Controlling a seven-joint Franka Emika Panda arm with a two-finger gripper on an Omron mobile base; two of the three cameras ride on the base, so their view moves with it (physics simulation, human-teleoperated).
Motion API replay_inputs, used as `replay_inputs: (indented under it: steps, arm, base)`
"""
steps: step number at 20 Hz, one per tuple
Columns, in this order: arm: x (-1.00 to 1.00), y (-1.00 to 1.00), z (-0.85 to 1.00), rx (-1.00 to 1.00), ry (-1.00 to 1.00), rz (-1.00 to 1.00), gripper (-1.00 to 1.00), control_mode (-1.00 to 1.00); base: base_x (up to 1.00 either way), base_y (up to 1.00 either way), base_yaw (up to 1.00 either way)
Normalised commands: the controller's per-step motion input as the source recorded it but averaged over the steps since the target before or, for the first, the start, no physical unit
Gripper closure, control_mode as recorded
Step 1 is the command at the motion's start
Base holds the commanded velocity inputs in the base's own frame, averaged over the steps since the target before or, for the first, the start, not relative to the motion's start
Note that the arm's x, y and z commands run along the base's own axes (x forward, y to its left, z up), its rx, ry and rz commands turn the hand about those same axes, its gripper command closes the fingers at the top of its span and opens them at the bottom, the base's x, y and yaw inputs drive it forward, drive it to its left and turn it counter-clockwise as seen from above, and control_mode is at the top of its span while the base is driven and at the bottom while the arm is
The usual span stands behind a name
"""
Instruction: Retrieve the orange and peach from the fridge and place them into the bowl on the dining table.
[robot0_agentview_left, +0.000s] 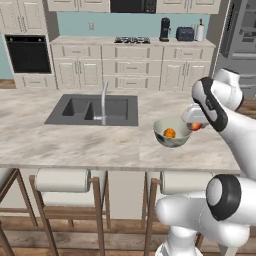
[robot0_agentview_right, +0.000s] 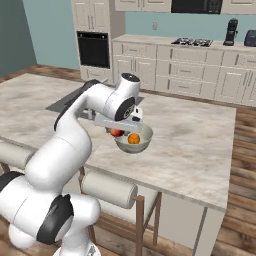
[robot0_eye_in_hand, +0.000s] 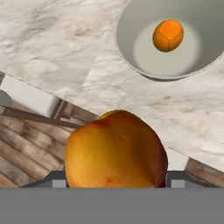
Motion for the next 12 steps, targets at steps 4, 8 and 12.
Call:
replay_inputs:
  steps: [4,8,12]
  arm:
    - [0.63,0.0,-0.44,0.0,0.0,0.0,1.0,-1.0]
    - [0.5,0.0,-0.37,0.0,-0.03,-0.04,1.0,-1.0]
    - [0.46,0.0,-0.25,0.0,0.0,-0.07,1.0,-1.0]
  base:
    - [0.0,0.0,0.0]
    - [0.0,0.0,0.0]
    - [0.0,0.0,0.0]
